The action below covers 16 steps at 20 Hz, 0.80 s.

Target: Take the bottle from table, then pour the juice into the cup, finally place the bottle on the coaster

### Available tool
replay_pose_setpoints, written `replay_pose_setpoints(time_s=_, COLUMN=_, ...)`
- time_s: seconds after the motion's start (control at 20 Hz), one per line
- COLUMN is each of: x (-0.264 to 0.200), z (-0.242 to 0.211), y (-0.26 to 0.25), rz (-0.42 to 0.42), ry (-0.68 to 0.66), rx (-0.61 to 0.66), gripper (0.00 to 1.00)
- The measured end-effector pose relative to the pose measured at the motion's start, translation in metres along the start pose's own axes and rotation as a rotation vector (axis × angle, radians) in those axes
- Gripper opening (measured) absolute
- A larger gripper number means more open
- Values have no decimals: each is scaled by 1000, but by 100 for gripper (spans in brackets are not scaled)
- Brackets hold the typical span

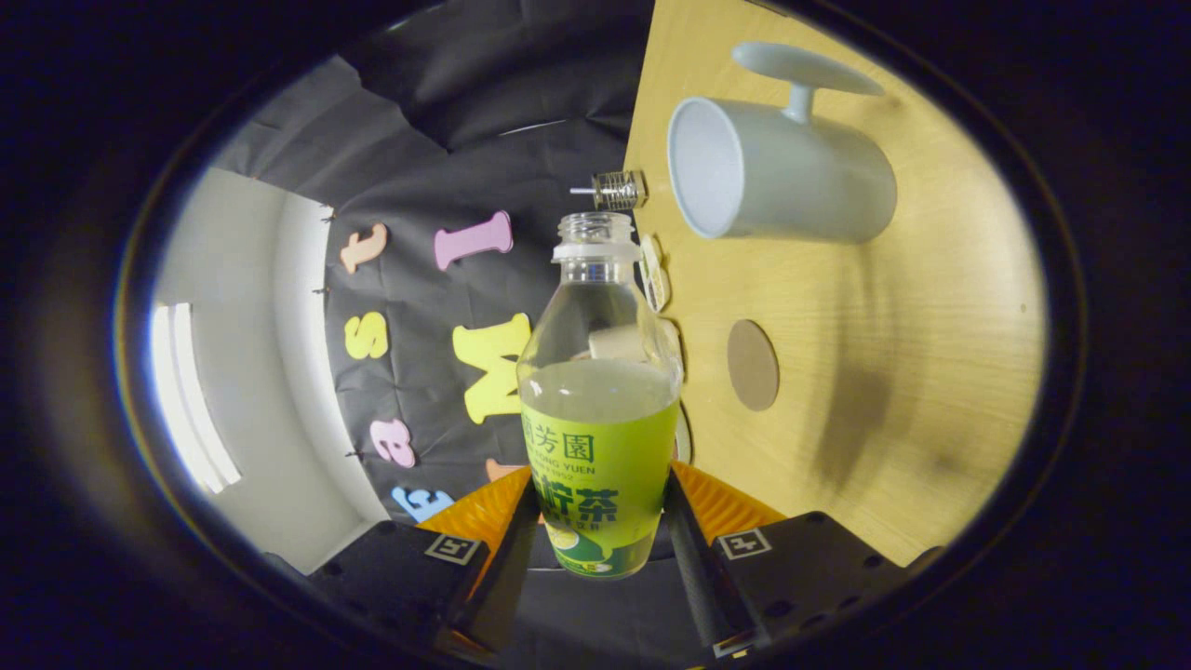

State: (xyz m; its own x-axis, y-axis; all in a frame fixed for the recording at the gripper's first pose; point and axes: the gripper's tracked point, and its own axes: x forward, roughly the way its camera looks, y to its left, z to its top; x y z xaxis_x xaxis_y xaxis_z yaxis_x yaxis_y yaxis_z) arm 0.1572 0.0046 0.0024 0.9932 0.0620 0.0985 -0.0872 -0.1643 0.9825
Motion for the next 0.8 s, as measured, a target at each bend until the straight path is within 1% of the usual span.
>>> replay_pose_setpoints(time_s=0.4, x=3, z=7, y=14, rz=29, ry=-25, rx=92, gripper=77)
replay_pose_setpoints(time_s=0.8, x=7, z=10, y=29, rz=48, ry=-29, rx=138, gripper=77)
